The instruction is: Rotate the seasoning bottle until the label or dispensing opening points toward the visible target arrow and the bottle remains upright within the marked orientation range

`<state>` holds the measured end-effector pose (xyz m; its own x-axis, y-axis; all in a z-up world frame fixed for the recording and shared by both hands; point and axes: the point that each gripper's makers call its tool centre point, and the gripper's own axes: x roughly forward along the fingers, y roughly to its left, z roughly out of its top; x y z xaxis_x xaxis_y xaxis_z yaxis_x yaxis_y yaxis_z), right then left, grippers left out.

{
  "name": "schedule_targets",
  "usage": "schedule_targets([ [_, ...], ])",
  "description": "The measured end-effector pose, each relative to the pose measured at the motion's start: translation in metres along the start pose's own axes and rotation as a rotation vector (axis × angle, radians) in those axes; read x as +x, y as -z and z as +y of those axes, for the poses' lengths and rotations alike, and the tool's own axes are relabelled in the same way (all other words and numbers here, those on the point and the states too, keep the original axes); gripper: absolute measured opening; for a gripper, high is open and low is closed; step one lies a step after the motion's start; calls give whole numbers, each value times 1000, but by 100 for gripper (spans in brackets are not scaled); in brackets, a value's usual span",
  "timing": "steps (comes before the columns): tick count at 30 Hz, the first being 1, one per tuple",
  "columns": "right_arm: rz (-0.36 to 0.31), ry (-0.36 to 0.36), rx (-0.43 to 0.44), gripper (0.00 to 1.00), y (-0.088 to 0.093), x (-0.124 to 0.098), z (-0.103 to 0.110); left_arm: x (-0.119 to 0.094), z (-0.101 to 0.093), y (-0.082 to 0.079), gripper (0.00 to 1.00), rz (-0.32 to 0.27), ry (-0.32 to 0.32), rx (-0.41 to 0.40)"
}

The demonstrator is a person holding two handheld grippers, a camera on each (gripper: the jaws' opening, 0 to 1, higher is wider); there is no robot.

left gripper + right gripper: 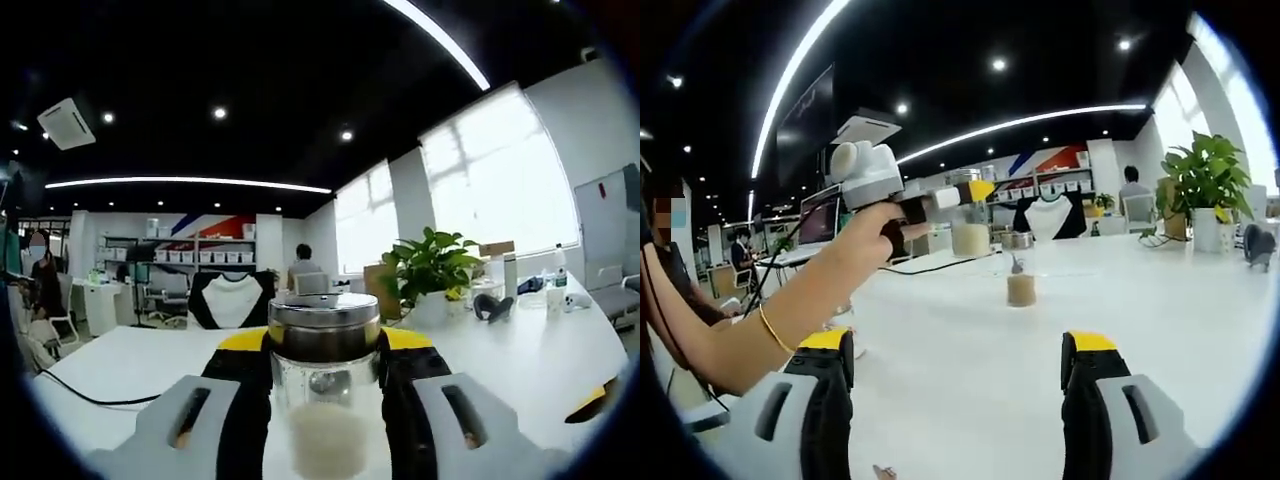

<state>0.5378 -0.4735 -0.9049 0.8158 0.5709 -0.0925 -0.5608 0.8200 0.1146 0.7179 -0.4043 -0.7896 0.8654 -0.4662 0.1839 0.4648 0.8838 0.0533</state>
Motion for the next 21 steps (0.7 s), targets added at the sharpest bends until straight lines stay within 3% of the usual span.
schedule_targets([
  [10, -14, -15, -14, 86, -5, 0, -1, -12, -2, 5, 43, 18, 38, -12],
  [21, -20, -48, -16, 85, -6, 0, 2, -37, -24, 4, 43, 17, 123, -10],
])
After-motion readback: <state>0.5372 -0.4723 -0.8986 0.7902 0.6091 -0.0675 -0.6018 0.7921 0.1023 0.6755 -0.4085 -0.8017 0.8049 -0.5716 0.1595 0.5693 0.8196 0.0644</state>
